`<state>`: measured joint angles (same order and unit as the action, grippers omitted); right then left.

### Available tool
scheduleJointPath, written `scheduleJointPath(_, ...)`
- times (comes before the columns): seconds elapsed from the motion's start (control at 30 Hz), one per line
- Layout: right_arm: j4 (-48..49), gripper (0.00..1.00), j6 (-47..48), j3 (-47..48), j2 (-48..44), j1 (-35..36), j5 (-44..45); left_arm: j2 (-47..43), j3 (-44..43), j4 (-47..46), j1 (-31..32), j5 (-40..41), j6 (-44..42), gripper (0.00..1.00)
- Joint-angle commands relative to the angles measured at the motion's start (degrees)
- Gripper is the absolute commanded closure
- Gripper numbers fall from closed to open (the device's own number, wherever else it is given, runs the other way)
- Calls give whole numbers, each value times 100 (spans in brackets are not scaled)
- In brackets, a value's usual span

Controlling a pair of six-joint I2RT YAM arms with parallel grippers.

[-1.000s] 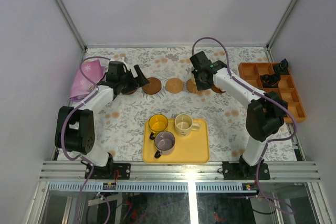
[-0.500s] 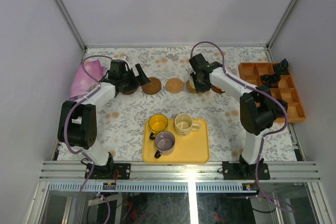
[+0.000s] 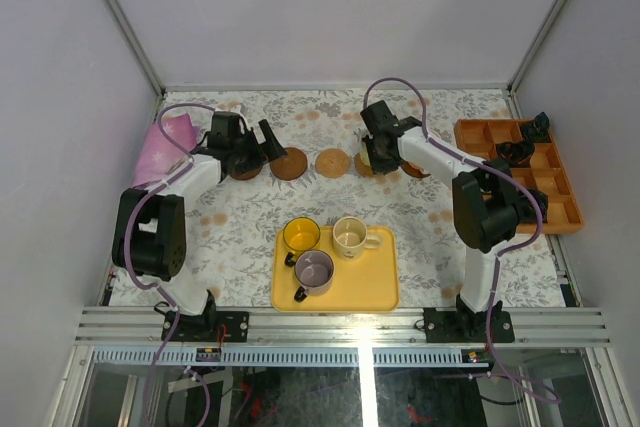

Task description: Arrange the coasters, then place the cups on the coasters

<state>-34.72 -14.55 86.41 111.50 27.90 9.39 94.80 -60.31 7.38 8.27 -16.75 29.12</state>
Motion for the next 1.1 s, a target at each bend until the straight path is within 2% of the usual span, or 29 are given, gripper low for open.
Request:
scheduleJointPath(0.0, 322, 100, 6, 336, -20, -37, 59, 63, -183, -87, 25, -45, -74, 1)
scheduleJointPath(1.07, -209, 100, -198, 301, -380, -39, 74, 151, -261, -111, 25, -78, -13, 1)
